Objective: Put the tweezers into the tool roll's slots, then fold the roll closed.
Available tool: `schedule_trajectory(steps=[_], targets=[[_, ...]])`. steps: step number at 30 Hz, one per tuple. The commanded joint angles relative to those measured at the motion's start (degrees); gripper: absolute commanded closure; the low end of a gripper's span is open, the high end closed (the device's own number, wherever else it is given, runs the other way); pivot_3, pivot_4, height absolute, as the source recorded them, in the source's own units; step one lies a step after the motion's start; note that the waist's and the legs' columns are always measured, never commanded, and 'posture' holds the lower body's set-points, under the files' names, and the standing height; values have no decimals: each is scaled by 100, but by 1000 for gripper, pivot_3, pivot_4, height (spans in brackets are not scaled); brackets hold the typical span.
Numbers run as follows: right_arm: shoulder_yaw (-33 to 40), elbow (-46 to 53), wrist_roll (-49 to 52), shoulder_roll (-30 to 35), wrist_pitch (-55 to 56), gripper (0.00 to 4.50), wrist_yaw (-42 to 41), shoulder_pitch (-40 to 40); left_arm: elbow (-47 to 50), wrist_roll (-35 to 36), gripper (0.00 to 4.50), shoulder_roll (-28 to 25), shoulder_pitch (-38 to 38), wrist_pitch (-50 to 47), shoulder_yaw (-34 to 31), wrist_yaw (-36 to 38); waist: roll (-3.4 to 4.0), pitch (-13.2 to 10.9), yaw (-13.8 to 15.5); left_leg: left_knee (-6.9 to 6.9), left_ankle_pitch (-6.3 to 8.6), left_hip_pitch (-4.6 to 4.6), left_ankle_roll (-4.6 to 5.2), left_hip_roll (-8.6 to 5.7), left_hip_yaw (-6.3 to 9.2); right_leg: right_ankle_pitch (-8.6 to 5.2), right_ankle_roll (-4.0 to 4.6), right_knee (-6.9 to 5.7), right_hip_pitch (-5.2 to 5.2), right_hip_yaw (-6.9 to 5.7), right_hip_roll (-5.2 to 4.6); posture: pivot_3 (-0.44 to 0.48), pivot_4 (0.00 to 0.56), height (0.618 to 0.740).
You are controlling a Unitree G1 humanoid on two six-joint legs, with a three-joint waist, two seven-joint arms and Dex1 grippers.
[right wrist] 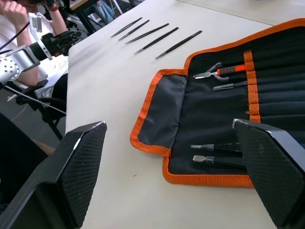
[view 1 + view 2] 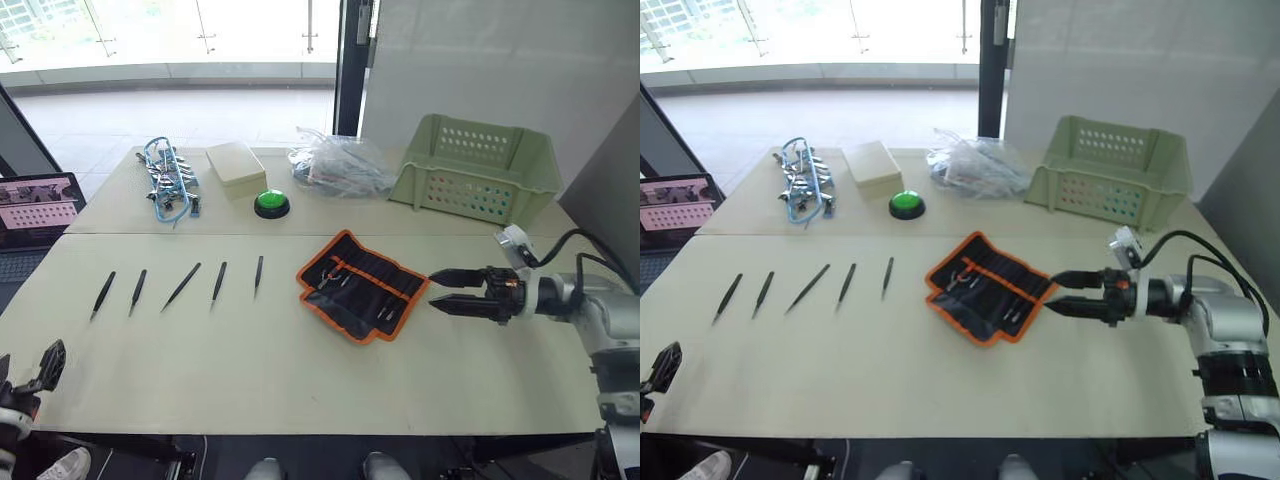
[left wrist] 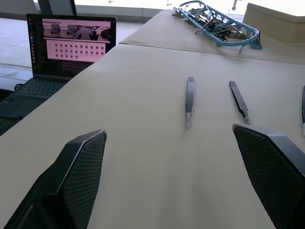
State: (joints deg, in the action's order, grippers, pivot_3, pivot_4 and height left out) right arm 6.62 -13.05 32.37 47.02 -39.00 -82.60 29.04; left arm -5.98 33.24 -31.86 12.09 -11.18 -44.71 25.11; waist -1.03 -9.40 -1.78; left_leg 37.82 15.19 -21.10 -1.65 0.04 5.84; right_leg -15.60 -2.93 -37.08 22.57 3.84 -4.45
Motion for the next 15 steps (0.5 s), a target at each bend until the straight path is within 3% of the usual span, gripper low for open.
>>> schedule_trajectory(steps=[1,7,15], targets=[[354,537,251,113,-149,0,260,-188,-487,-158,7,-365,-555,-427,147,-316,0,0,-11,-1,0,-1,0,0,1,0,0,-2,2,0,1,0,150,740],[612,1110,513,197,-233,0,446,-627,-1608,-718,7,-1005,-1739,-776,934,-202,-3,-1,-33,-1,0,-2,0,-1,2,0,0,-4,5,-1,1,0,150,740],[839,1339,628,329,-142,0,502,-1065,-3035,-969,7,-1148,-2921,-966,1526,268,-3,-1,-42,-3,-1,-9,-1,-1,1,1,1,-13,22,0,0,0,150,740]])
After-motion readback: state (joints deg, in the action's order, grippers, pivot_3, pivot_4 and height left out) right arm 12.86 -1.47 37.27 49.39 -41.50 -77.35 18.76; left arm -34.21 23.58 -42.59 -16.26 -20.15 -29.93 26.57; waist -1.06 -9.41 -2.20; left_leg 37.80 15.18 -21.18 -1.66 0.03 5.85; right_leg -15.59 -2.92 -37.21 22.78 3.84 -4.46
